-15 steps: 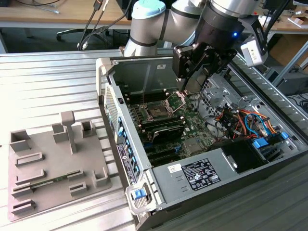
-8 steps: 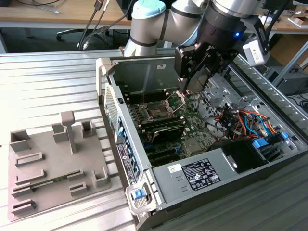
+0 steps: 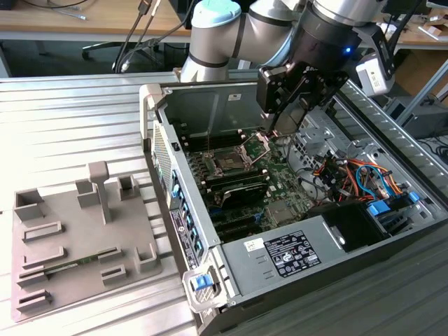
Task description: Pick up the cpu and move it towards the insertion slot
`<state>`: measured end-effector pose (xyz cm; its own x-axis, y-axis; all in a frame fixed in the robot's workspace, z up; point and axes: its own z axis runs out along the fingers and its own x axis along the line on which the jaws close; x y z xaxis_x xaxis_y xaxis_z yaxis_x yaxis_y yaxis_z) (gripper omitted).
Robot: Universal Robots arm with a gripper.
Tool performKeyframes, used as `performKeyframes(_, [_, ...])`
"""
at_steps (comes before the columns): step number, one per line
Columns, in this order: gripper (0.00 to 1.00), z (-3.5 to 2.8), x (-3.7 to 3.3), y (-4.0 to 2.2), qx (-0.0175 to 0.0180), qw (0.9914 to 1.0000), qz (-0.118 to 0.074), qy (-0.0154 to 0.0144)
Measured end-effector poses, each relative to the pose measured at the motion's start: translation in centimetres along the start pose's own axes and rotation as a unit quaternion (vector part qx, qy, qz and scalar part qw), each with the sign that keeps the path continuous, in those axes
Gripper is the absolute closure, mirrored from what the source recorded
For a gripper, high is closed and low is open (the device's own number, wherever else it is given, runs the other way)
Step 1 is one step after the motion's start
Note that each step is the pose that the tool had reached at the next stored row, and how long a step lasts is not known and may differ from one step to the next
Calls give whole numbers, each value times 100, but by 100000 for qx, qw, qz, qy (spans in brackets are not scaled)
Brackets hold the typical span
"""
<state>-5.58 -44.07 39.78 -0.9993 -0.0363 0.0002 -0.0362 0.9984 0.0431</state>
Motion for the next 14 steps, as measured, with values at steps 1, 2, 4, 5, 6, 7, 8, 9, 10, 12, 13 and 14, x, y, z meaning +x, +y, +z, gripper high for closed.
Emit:
performKeyframes(1, [45,0,-11,0,2,100000,-1,1])
performKeyframes(2, [45,0,-16,-1,0,100000,-3,-1])
performKeyframes(4, [45,0,-31,-1,2,100000,1,2])
performKeyframes(5, [45,0,-36,-1,1,100000,3,3])
performKeyframes(6, [45,0,-47,-2,0,100000,2,0])
performKeyframes(7, [45,0,-54,-2,3,100000,0,2])
performKeyframes(8, [45,0,-60,-2,0,100000,1,0])
performKeyframes(9, [45,0,-69,-3,0,100000,1,0])
performKeyframes(10, [45,0,-82,-3,2,100000,0,2])
performKeyframes(12, [45,0,-95,-4,1,100000,2,-1])
performKeyframes(13, [45,0,-105,-4,4,100000,-1,2])
performKeyframes(14, [45,0,-111,-4,1,100000,-2,0])
